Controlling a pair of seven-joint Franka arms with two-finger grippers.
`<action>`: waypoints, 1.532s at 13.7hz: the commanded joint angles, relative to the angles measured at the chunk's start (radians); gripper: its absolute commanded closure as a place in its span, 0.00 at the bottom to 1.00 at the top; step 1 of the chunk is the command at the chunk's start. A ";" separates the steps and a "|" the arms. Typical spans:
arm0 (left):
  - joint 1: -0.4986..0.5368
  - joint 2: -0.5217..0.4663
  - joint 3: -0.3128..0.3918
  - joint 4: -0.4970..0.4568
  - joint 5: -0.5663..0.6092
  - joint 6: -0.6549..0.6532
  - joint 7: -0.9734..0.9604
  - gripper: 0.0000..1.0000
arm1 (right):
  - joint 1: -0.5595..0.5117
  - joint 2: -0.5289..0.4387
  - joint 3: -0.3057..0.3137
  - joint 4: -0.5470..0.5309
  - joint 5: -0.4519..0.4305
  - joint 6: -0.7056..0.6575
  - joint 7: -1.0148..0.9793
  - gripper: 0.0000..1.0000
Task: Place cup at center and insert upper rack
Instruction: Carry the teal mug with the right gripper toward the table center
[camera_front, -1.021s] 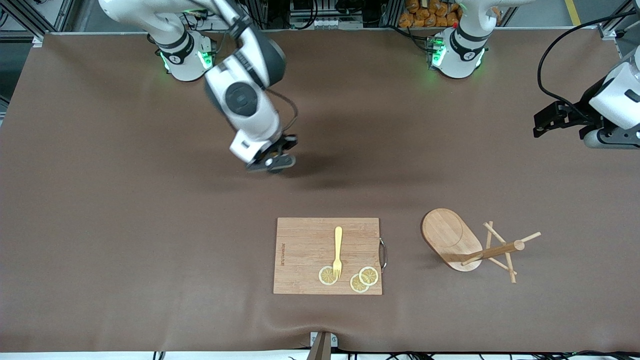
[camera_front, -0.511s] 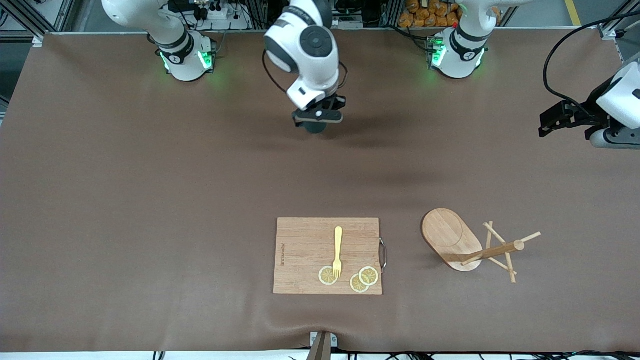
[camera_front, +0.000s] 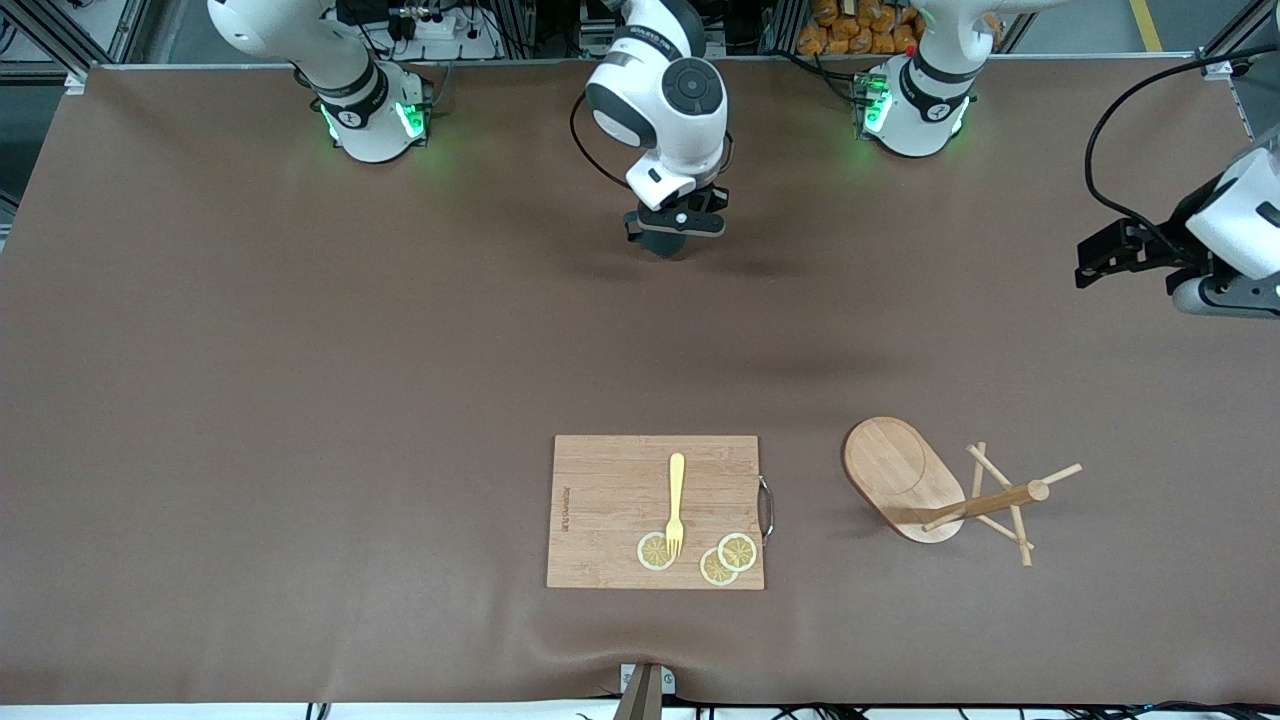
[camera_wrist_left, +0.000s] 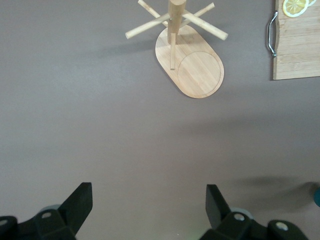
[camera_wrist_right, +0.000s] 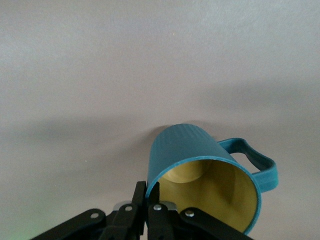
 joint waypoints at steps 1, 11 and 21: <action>0.015 0.017 -0.005 0.017 -0.009 0.012 0.042 0.00 | 0.025 0.025 -0.012 0.034 0.008 -0.009 0.066 1.00; 0.015 0.054 -0.007 0.019 -0.006 0.059 0.042 0.00 | 0.025 0.073 -0.012 0.063 0.040 -0.008 0.237 1.00; 0.013 0.054 -0.008 0.020 -0.008 0.081 0.044 0.00 | 0.024 0.084 -0.014 0.071 0.067 0.035 0.368 1.00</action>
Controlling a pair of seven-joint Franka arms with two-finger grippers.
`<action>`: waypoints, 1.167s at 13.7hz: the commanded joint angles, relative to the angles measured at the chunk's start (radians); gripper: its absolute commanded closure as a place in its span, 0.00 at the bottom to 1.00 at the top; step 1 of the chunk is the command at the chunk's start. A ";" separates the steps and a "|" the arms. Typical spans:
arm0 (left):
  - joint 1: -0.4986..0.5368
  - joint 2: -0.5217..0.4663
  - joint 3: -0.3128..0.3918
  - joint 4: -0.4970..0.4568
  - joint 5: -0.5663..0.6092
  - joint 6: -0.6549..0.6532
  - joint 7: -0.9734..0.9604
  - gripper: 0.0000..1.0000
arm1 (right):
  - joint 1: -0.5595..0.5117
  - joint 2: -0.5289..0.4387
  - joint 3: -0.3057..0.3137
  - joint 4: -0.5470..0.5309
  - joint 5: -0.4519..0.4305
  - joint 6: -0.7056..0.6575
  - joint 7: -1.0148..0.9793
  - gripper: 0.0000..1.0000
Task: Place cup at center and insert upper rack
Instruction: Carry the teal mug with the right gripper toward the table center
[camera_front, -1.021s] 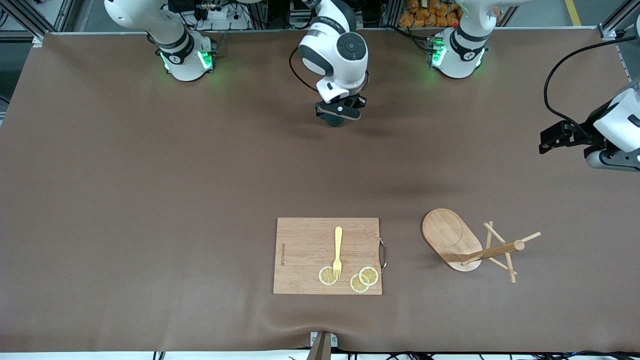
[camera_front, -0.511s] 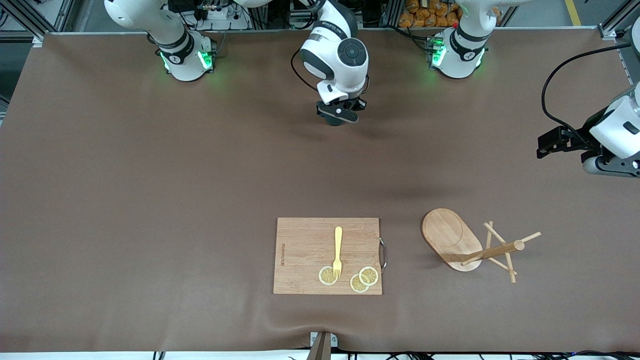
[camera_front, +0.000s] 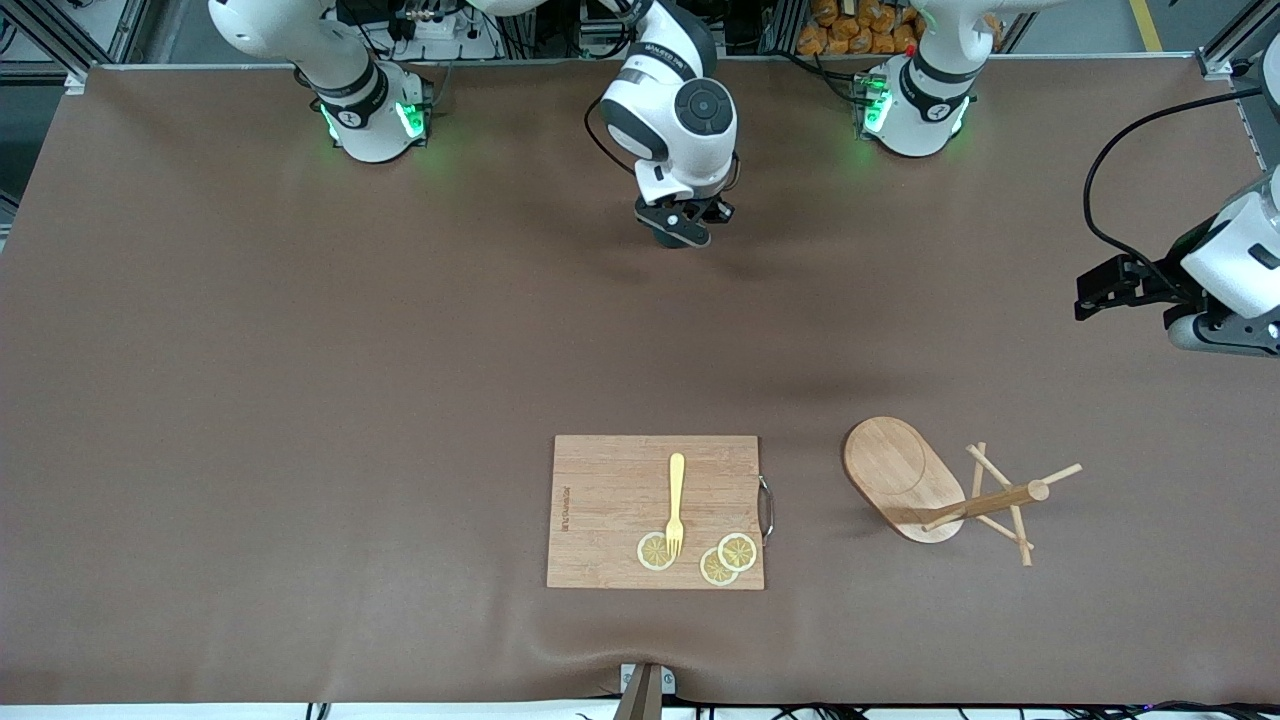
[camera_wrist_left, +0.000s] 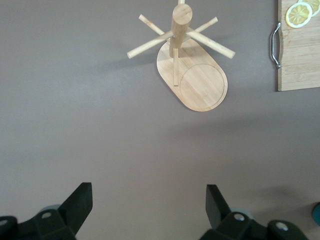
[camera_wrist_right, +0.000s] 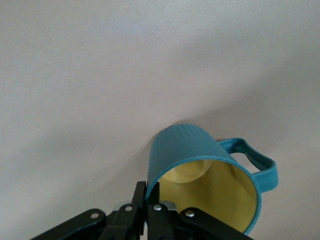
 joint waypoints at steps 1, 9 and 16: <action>0.005 0.008 -0.006 0.019 -0.007 0.004 0.022 0.00 | 0.013 0.024 -0.011 0.028 0.007 0.026 0.014 0.98; 0.004 0.003 -0.008 0.021 -0.008 0.005 0.022 0.00 | 0.011 0.029 -0.011 0.028 -0.030 0.027 -0.005 1.00; 0.002 -0.028 -0.015 0.024 -0.011 -0.002 0.023 0.00 | -0.014 0.023 -0.069 0.049 -0.028 0.025 -0.062 1.00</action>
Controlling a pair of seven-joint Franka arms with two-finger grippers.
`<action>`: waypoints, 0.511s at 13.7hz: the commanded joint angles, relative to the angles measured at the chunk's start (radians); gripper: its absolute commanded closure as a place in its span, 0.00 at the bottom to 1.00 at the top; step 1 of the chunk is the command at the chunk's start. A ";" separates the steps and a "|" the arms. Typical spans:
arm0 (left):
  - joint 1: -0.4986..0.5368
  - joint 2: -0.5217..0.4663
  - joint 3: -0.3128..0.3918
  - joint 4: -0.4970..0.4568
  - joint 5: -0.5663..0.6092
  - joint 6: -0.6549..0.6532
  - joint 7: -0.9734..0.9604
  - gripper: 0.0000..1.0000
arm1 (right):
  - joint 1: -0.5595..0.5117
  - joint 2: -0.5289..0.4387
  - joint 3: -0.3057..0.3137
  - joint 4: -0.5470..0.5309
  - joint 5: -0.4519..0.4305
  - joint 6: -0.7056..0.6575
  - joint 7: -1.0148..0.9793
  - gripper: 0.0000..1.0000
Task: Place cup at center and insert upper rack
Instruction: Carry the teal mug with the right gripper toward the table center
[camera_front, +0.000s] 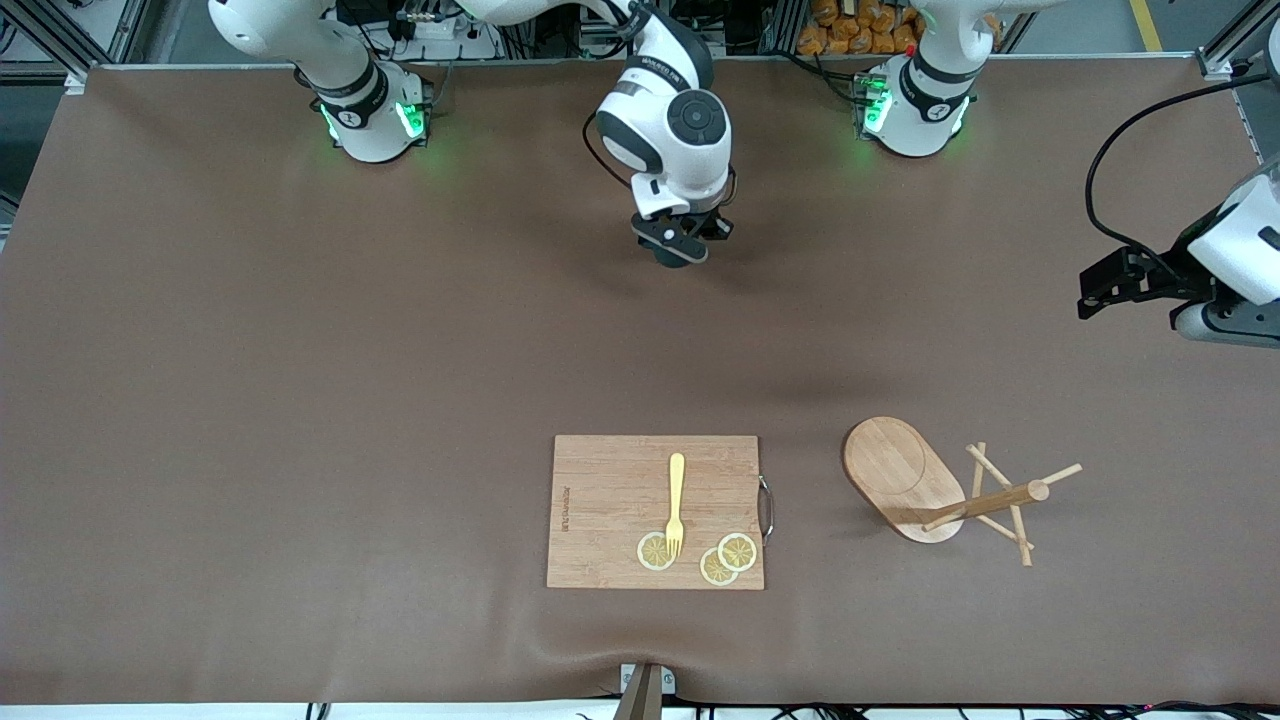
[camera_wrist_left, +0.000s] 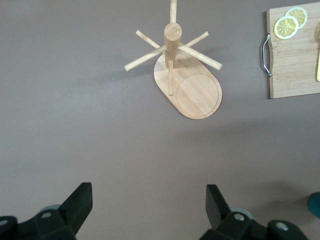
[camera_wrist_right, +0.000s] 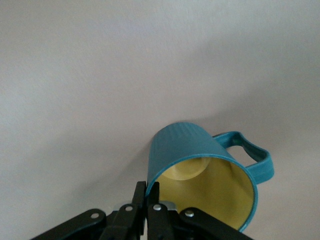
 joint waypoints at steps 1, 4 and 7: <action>0.004 -0.012 -0.002 0.001 -0.011 -0.008 0.023 0.00 | -0.007 0.012 -0.024 0.030 -0.011 -0.006 -0.016 1.00; 0.002 -0.013 -0.002 0.000 -0.011 -0.008 0.023 0.00 | -0.001 0.015 -0.024 0.029 -0.011 -0.007 -0.012 1.00; 0.004 -0.023 -0.005 0.004 -0.011 -0.010 0.023 0.00 | 0.005 0.015 -0.024 0.029 -0.011 -0.007 -0.012 0.66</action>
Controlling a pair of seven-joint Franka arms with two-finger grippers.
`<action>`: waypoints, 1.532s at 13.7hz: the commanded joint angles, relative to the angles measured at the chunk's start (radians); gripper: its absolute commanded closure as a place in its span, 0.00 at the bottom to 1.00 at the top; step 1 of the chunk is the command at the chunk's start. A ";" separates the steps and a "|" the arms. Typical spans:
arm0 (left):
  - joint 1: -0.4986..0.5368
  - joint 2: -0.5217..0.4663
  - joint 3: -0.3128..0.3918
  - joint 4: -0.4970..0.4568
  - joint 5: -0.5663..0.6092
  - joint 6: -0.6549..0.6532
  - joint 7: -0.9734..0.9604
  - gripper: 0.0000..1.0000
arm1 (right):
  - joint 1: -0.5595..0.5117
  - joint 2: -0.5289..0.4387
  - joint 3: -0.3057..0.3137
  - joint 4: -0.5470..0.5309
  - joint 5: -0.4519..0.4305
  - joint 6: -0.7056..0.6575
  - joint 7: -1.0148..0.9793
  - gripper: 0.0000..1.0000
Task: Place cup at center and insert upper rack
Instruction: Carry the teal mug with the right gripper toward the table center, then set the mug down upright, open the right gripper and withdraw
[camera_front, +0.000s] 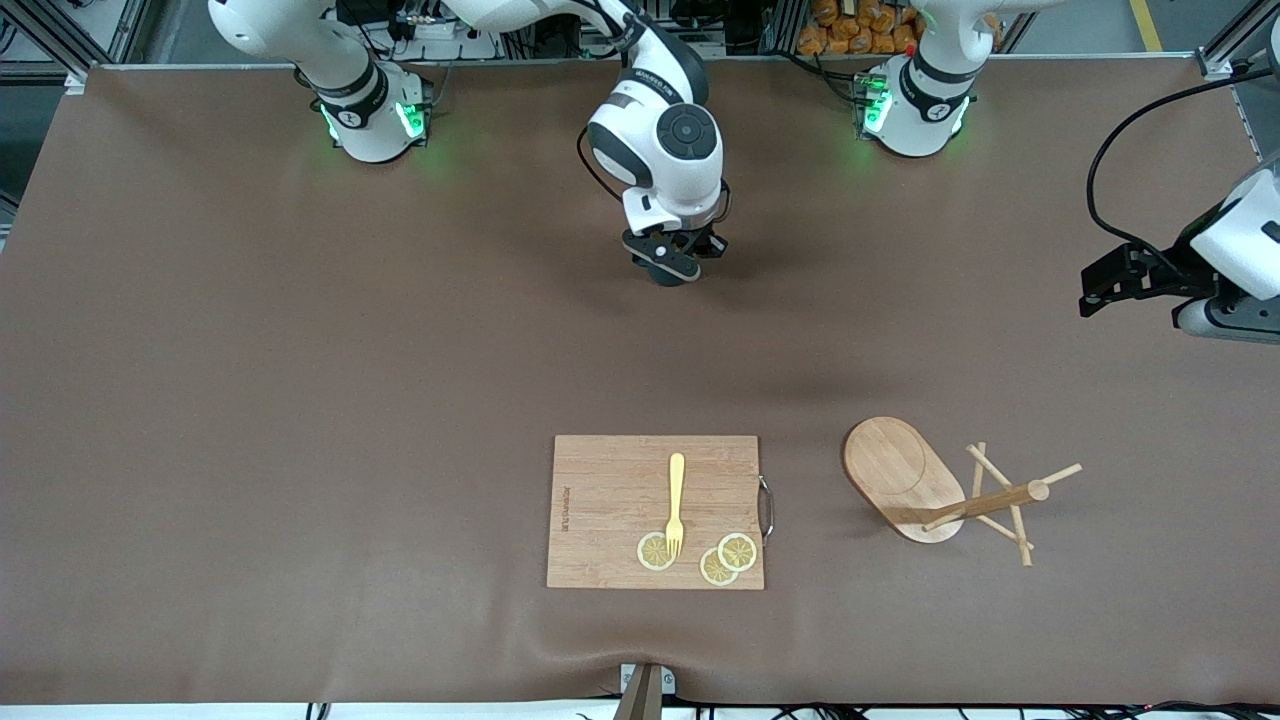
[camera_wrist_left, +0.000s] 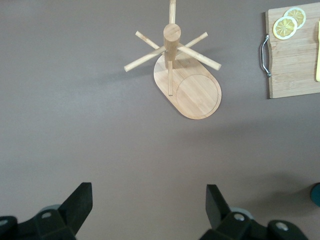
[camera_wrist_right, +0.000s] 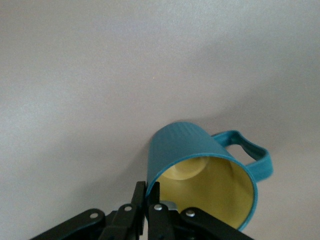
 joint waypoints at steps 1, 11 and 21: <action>0.003 -0.023 -0.003 0.004 -0.011 -0.010 0.020 0.00 | 0.004 0.013 0.001 0.021 -0.012 -0.005 -0.002 0.52; -0.002 -0.049 -0.032 0.006 -0.035 -0.025 -0.032 0.00 | -0.206 -0.333 0.006 0.054 -0.002 -0.305 -0.308 0.00; -0.007 -0.034 -0.140 0.032 -0.041 -0.023 -0.349 0.00 | -0.786 -0.616 0.001 0.239 -0.179 -0.881 -1.248 0.00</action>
